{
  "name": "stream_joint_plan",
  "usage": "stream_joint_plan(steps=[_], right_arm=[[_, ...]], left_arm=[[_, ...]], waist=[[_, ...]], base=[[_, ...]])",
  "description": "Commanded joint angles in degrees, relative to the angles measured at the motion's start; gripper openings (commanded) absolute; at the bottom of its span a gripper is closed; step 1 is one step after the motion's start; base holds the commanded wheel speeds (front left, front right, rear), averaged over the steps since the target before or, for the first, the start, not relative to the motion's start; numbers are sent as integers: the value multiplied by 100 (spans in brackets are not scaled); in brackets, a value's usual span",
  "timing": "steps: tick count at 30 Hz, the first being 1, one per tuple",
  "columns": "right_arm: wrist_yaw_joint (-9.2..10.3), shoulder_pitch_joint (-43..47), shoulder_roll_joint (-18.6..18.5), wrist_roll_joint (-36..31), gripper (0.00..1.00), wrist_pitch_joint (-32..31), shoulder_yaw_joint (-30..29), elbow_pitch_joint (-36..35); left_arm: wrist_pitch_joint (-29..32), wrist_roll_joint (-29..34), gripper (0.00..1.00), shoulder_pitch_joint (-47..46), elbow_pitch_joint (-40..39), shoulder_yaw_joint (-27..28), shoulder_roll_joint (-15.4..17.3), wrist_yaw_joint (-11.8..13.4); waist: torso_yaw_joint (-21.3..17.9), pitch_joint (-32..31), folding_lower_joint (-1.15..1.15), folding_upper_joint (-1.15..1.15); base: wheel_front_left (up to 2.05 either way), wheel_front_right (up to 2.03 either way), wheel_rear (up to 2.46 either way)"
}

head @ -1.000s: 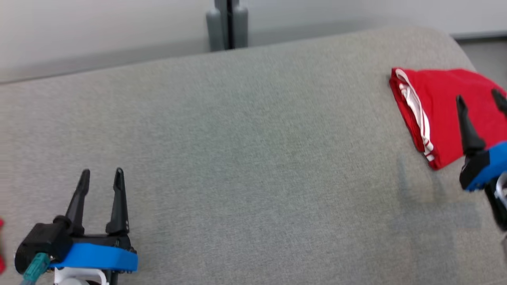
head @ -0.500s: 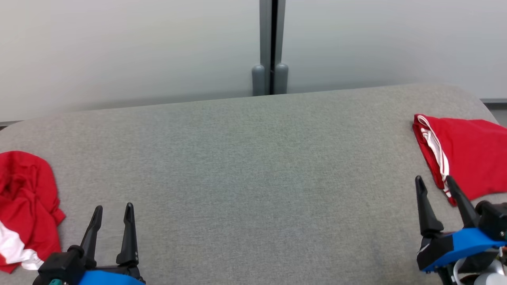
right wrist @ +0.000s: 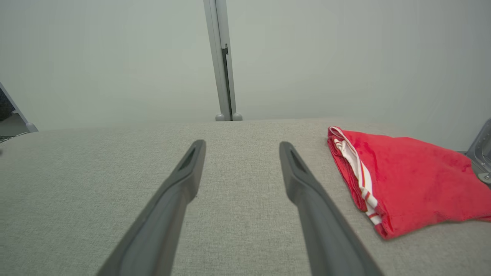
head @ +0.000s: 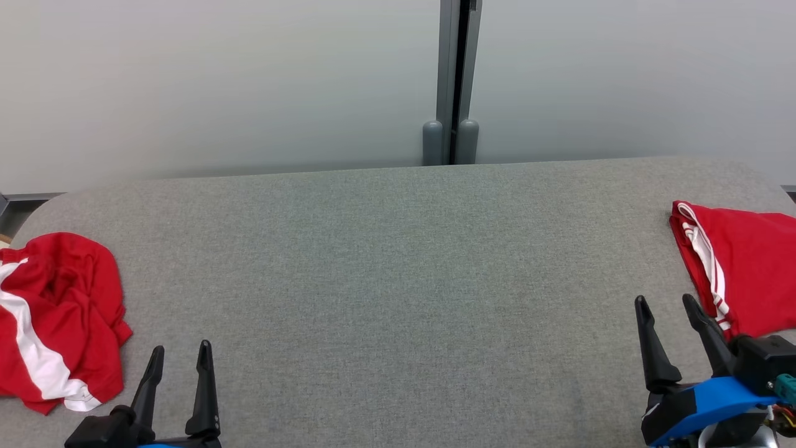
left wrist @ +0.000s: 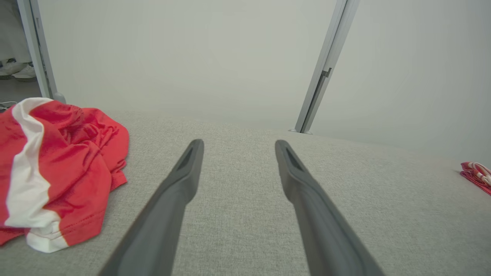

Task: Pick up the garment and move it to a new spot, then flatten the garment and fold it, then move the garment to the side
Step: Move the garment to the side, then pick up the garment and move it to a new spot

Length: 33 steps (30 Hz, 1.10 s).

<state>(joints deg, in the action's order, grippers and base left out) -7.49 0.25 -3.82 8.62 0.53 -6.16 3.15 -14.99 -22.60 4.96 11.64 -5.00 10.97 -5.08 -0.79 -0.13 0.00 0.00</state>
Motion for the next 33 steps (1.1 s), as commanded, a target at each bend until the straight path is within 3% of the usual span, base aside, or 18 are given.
stream_joint_plan(steps=[1, 21, 33], right_arm=[[-1, 47, 17, -12, 100, -15, 13, 11], [-1, 110, 55, 127, 100, 0, 56, 186], [-1, 74, 53, 20, 100, 150, 245, 196]], left_arm=[[-23, 48, 100, 61, 8, 33, -15, -16], [-23, 127, 100, 41, -85, 223, -97, -74], [-24, 96, 100, 17, -76, 220, -118, -76]], waist=[[-1, 0, 0, 0], [24, 39, 0, 0], [764, 36, 0, 0]], base=[[0, 0, 0], [0, 0, 0], [0, 0, 0]])
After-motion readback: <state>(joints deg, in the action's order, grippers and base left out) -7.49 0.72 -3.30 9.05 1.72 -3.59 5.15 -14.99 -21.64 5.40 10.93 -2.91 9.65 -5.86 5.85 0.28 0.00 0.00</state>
